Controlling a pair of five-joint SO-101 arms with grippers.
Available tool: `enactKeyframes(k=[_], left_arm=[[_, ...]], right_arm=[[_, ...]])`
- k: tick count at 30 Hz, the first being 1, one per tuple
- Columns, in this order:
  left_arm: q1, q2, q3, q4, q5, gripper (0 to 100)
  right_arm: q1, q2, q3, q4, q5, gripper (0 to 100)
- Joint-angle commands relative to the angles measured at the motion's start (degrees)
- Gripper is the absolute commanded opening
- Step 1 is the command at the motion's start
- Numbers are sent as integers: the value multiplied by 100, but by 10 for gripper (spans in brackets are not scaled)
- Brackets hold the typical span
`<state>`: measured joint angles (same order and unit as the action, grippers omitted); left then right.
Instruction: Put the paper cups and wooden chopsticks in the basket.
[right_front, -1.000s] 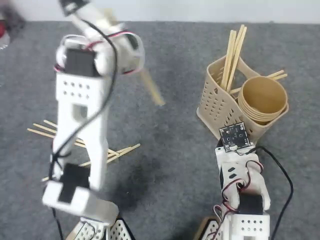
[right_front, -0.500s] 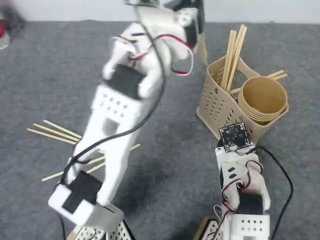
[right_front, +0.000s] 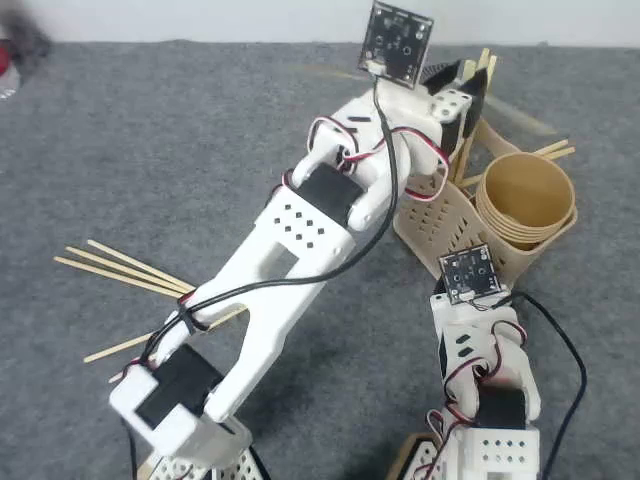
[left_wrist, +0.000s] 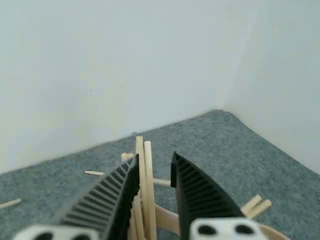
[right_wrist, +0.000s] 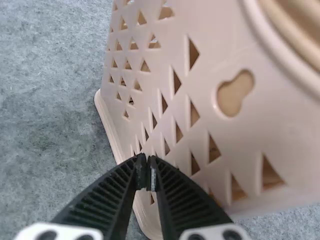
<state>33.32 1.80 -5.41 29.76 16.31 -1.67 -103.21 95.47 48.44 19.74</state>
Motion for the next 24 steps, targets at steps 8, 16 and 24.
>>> enactKeyframes(k=[8,16,24], left_arm=[[-466,-466,-31,360,-18,115],[-1081,-993,-31,1363,-26,115],[-2321,-1635,-31,2655,-229,117]], right_arm=[[75,-75,79,-110,-18,8],[57,-75,79,-110,-18,8],[57,-75,79,-110,-18,8]])
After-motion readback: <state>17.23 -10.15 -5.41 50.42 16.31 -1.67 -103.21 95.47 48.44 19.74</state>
